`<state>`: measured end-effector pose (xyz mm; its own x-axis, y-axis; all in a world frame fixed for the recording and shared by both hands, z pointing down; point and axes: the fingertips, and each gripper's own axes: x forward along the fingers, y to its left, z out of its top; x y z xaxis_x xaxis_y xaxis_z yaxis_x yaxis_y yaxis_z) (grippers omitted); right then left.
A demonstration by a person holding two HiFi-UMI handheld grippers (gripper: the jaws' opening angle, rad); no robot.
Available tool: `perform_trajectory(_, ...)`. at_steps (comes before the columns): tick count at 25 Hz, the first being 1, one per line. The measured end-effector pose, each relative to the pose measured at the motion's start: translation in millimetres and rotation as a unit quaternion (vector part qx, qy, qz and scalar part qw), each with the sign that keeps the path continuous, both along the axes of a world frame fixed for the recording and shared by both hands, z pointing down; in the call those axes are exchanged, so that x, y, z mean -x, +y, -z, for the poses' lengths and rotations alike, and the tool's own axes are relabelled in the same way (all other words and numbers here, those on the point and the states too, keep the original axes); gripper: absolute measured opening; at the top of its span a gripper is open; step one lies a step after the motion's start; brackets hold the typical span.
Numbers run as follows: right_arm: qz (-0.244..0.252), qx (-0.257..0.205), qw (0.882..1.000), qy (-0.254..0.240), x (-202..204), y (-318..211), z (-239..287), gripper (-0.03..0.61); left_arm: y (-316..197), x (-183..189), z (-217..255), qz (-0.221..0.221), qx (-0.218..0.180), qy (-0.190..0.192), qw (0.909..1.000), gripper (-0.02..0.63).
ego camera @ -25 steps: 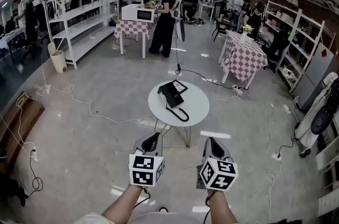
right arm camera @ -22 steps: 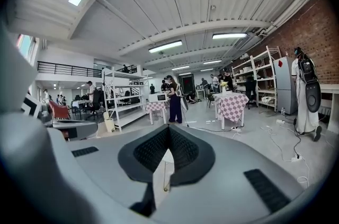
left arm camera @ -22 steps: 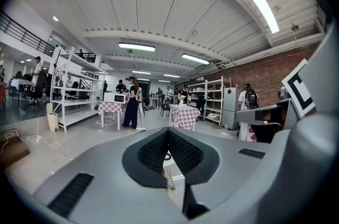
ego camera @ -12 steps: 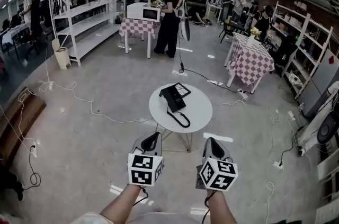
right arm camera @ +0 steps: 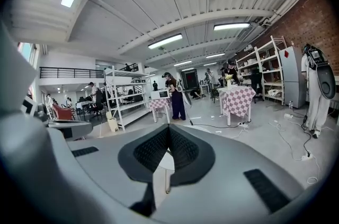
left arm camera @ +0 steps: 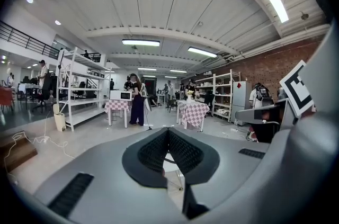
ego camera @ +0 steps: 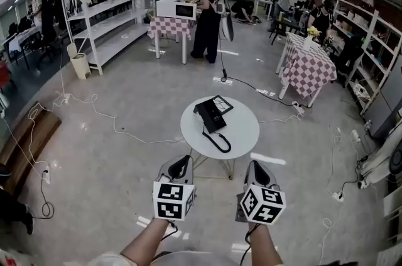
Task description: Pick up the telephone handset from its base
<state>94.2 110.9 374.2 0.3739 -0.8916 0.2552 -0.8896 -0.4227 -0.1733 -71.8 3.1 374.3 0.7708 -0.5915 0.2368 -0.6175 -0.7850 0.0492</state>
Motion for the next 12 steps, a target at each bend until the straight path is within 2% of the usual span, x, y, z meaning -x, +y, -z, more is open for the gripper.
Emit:
perform_trajectory(6,0.0,0.0,1.0,-0.009,-3,-5,-2,0.023,0,0,-1,0.001,-0.006,-0.019,0.9998,0.015)
perform_trajectory(12,0.001,0.012,1.0,-0.01,1,-5,-10,0.023,-5,-1,-3,0.001,-0.001,-0.014,0.9999,0.015)
